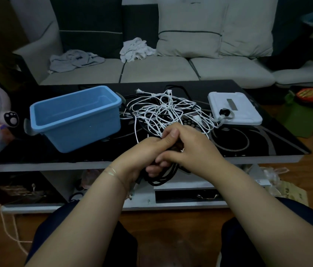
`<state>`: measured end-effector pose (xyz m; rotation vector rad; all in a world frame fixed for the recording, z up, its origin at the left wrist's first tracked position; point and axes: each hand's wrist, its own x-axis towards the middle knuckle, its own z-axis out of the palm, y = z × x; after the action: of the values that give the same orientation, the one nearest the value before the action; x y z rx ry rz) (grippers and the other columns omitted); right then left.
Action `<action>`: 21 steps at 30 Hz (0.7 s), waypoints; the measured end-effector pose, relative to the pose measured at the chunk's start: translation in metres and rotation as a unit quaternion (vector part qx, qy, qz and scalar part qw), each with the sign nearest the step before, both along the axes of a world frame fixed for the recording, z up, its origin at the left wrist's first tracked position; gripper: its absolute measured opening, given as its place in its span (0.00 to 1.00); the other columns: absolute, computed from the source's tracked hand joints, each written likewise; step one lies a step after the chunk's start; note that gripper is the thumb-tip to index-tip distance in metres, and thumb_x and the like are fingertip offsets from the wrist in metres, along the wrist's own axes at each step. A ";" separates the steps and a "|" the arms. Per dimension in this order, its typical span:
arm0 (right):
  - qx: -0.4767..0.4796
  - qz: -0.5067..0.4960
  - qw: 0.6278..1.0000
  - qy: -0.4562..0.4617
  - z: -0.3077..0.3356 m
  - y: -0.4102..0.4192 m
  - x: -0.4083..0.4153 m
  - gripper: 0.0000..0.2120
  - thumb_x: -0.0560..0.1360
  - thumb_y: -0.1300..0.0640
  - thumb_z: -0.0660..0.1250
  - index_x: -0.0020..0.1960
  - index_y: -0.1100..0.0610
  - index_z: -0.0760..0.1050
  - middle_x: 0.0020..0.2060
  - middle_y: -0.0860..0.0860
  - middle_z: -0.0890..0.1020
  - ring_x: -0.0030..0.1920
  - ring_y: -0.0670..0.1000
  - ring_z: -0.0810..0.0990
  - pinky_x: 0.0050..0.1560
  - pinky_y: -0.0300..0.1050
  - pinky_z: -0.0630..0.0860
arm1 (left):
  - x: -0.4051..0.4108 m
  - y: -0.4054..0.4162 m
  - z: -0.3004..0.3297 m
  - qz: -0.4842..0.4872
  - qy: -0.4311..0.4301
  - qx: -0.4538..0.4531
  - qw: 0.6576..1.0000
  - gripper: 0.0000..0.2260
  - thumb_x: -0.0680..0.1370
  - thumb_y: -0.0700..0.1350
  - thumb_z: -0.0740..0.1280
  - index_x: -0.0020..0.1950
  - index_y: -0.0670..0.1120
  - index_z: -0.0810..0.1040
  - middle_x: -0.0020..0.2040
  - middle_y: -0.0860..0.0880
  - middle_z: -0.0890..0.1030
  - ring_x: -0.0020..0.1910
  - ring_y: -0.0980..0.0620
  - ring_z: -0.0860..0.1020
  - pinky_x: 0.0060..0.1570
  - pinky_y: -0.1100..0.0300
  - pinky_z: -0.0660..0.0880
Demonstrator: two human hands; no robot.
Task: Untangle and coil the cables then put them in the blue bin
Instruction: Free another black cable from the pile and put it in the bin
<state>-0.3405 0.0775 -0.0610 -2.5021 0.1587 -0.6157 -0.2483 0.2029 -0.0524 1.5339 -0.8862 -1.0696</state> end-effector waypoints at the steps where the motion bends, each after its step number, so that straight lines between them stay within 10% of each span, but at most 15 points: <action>1: 0.027 0.021 0.999 -0.013 0.000 -0.006 -0.001 0.17 0.65 0.39 0.72 0.49 0.43 0.73 0.45 0.42 0.75 0.47 0.43 0.74 0.47 0.43 0.72 | 0.001 0.002 0.001 -0.008 0.026 -0.007 1.000 0.27 0.71 0.69 0.59 0.27 0.47 0.68 0.21 0.51 0.66 0.14 0.58 0.59 0.19 0.69 0.59; 5: 0.166 0.101 0.980 -0.035 0.006 -0.014 -0.001 0.08 0.75 0.45 0.63 0.53 0.43 0.75 0.54 0.45 0.75 0.54 0.37 0.74 0.55 0.36 0.71 | 0.008 0.008 0.005 -0.042 0.109 -0.036 0.992 0.28 0.71 0.69 0.58 0.39 0.44 0.78 0.21 0.53 0.62 0.14 0.61 0.57 0.18 0.71 0.59; 9: 0.288 0.136 0.948 0.004 -0.007 0.002 0.000 0.16 0.76 0.38 0.55 0.52 0.46 0.75 0.33 0.39 0.78 0.38 0.37 0.76 0.44 0.30 0.70 | 0.008 0.011 0.006 -0.031 0.123 -0.057 0.990 0.31 0.71 0.71 0.54 0.36 0.44 0.77 0.20 0.53 0.61 0.13 0.61 0.57 0.18 0.71 0.60; 13: 0.237 0.008 0.970 -0.057 -0.018 0.009 0.008 0.21 0.73 0.31 0.57 0.38 0.48 0.73 0.28 0.39 0.78 0.31 0.38 0.76 0.37 0.33 0.69 | 0.001 0.003 0.007 0.052 0.098 -0.030 0.993 0.32 0.72 0.73 0.52 0.32 0.45 0.75 0.21 0.51 0.62 0.14 0.58 0.57 0.18 0.69 0.59; 21: 0.126 -0.159 0.976 -0.081 -0.013 -0.003 0.015 0.33 0.68 0.24 0.52 0.43 0.54 0.74 0.30 0.50 0.80 0.35 0.52 0.80 0.40 0.54 0.76 | -0.006 -0.024 -0.003 0.208 -0.094 -0.060 0.972 0.33 0.79 0.68 0.45 0.30 0.53 0.80 0.24 0.51 0.74 0.22 0.54 0.72 0.24 0.68 0.68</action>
<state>-0.3253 0.0747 -0.0738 -2.1855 0.5474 -0.8672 -0.2546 0.1792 -0.0552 1.6448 -0.6973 -0.5655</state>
